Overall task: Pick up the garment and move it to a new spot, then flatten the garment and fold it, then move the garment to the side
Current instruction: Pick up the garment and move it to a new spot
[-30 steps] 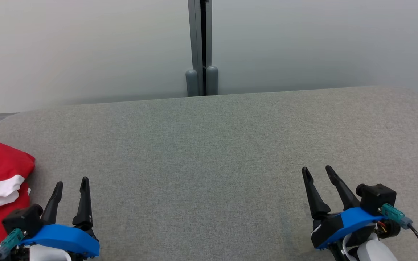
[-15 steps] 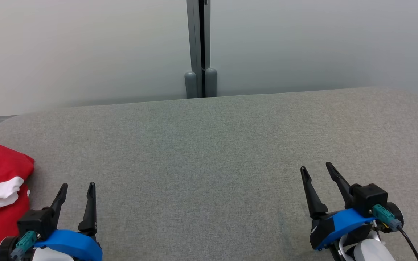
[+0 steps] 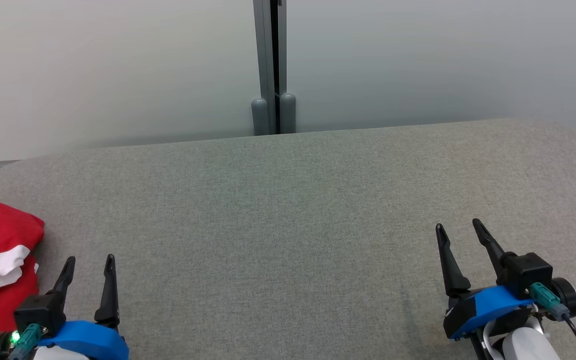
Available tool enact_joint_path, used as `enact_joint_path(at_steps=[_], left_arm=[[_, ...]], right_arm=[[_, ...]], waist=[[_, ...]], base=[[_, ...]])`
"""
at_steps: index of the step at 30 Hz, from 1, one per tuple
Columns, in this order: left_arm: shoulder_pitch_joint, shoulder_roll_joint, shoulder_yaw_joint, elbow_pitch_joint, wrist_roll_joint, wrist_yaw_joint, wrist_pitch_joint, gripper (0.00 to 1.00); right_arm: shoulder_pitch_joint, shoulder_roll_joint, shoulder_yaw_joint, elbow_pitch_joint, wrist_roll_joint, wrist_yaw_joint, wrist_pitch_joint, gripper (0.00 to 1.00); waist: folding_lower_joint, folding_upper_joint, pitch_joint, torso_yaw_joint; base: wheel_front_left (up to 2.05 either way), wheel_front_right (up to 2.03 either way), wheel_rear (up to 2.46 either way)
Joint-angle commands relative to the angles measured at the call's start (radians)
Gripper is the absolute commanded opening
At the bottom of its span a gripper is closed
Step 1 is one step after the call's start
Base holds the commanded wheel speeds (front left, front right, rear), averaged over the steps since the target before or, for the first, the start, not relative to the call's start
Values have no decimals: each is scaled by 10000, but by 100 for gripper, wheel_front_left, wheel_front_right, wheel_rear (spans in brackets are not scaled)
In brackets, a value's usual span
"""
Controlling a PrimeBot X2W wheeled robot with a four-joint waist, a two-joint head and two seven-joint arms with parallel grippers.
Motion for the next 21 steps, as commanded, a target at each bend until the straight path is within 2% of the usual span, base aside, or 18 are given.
enact_joint_path(at_steps=[1,6,11,17,21], left_arm=[[-24,-10,104,26,259,0,-83,100],[-52,-98,254,63,703,-38,-181,100],[-103,-198,264,38,1069,-79,-268,100],[-126,-209,234,270,1383,-98,-372,100],[-77,-93,346,335,1240,-73,-357,100]], right_arm=[[-8,-4,-25,-30,-140,3,-85,100],[42,-6,95,6,-384,4,-178,100],[9,-8,326,84,-641,4,-271,100],[-54,-14,665,228,-822,4,-374,100],[-154,-18,848,291,-525,3,-365,100]], waist=[[0,0,-3,7],[0,0,9,83],[0,0,65,467],[0,0,102,1479],[0,0,129,2225]], base=[[0,0,0],[0,0,0],[0,0,0],[0,0,0],[0,0,0]])
